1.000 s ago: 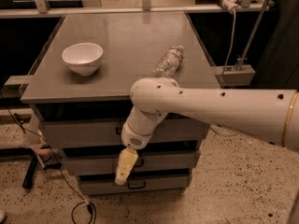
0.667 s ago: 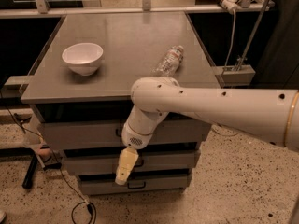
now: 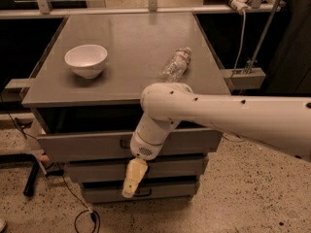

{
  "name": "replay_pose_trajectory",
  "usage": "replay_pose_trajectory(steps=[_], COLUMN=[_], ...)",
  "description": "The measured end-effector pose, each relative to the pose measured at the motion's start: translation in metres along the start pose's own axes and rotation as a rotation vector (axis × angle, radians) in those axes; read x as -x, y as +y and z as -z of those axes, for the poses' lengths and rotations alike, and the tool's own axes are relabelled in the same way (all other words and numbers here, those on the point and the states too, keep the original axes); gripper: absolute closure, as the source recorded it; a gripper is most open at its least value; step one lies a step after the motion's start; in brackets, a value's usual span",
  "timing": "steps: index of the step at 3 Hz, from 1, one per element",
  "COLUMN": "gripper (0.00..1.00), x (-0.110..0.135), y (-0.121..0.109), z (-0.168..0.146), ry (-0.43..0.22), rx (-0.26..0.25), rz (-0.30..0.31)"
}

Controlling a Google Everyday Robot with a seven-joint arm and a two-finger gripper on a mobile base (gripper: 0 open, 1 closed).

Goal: Open top drawer

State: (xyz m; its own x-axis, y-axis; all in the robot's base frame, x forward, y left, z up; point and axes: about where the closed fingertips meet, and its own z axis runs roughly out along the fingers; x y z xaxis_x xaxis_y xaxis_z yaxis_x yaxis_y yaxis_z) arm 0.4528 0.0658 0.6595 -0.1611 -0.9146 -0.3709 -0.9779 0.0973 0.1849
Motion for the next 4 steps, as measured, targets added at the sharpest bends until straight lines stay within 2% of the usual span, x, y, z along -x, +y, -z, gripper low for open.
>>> replay_pose_trajectory(steps=[1, 2, 4], gripper=[0.0, 0.0, 0.0], x=[-0.0151, -0.0191, -0.0157], y=[0.0182, 0.028, 0.0257], z=[0.0095, 0.0135, 0.0124], ry=[0.004, 0.007, 0.004], rx=[-0.016, -0.018, -0.011], rz=[-0.039, -0.059, -0.065])
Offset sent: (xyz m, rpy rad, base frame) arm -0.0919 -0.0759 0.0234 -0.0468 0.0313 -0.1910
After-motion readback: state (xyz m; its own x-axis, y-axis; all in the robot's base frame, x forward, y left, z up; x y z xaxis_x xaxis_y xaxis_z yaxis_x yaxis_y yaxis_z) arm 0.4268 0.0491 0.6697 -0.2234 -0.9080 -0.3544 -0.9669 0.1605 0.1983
